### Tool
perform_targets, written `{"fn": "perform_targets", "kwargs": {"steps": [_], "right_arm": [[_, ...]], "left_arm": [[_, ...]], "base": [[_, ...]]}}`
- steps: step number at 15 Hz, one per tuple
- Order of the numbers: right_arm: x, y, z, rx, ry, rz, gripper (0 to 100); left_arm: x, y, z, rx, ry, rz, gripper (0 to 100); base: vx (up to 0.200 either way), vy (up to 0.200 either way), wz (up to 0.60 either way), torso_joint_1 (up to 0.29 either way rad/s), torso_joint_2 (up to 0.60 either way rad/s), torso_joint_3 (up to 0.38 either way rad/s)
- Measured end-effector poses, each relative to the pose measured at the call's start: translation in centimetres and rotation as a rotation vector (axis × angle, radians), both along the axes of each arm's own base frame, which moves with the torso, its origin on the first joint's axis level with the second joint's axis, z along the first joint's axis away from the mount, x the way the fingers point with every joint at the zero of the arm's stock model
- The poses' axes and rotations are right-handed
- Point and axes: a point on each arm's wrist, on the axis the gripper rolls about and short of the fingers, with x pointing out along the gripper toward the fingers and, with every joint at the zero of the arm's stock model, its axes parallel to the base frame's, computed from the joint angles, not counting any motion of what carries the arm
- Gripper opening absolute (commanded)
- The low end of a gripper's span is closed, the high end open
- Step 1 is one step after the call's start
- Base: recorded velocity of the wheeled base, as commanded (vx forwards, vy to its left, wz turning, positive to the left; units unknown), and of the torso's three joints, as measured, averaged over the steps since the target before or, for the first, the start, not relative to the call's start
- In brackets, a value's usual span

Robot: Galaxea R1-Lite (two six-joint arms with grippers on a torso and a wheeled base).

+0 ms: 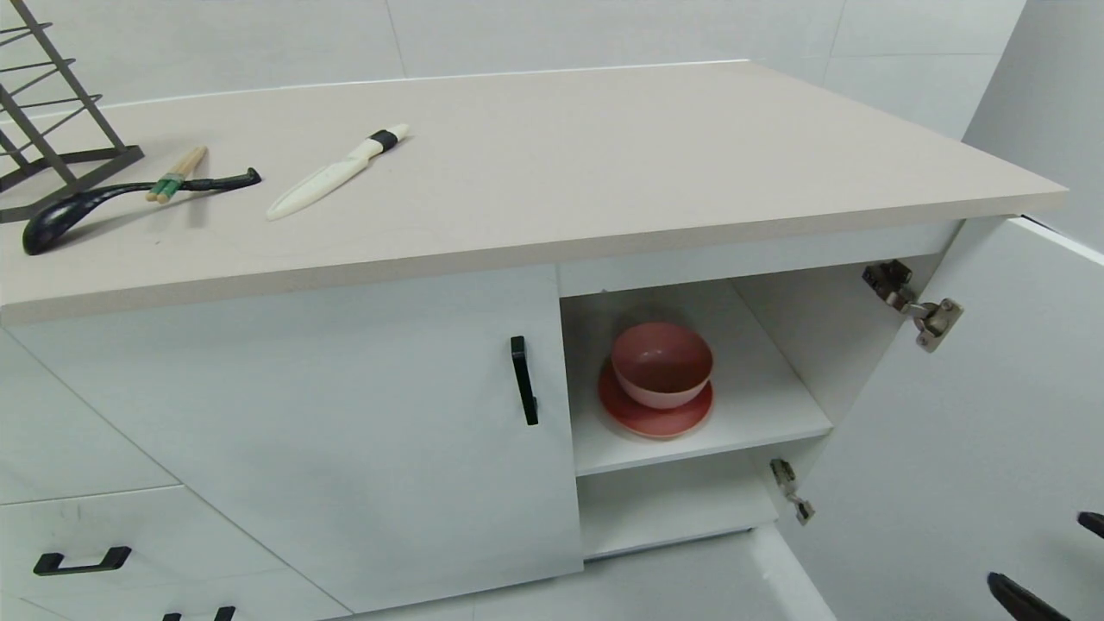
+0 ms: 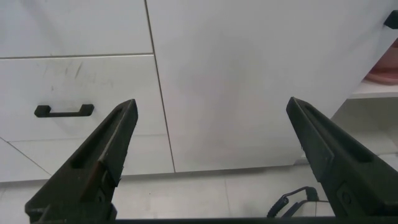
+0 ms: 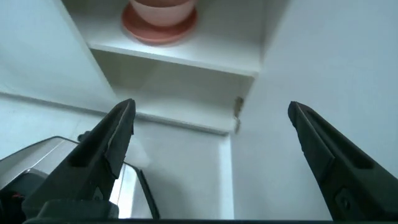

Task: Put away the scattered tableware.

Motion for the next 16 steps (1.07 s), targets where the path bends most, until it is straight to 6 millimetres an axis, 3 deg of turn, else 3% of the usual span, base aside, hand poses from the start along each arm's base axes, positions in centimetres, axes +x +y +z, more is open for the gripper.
{"fn": "perform_targets", "kwargs": {"steps": [3, 6, 16], "right_arm": [[-4.4, -1.3, -2.0, 0.039, -0.043, -0.081, 100], [-6.8, -1.4, -4.3, 0.070, -0.050, -0.185, 100], [-7.8, -1.5, -4.3, 0.167, -0.187, -0.265, 100]], "left_arm": [[0.0, 0.0, 0.0, 0.003, 0.000, -0.001, 100], [0.0, 0.0, 0.0, -0.003, -0.001, 0.000, 100], [0.0, 0.0, 0.0, -0.006, -0.002, 0.000, 100]], "base": [[0.000, 0.000, 0.00, 0.000, 0.00, 0.000], [0.000, 0.000, 0.00, 0.000, 0.00, 0.000], [-0.180, 0.000, 0.00, 0.003, 0.00, 0.002]]}}
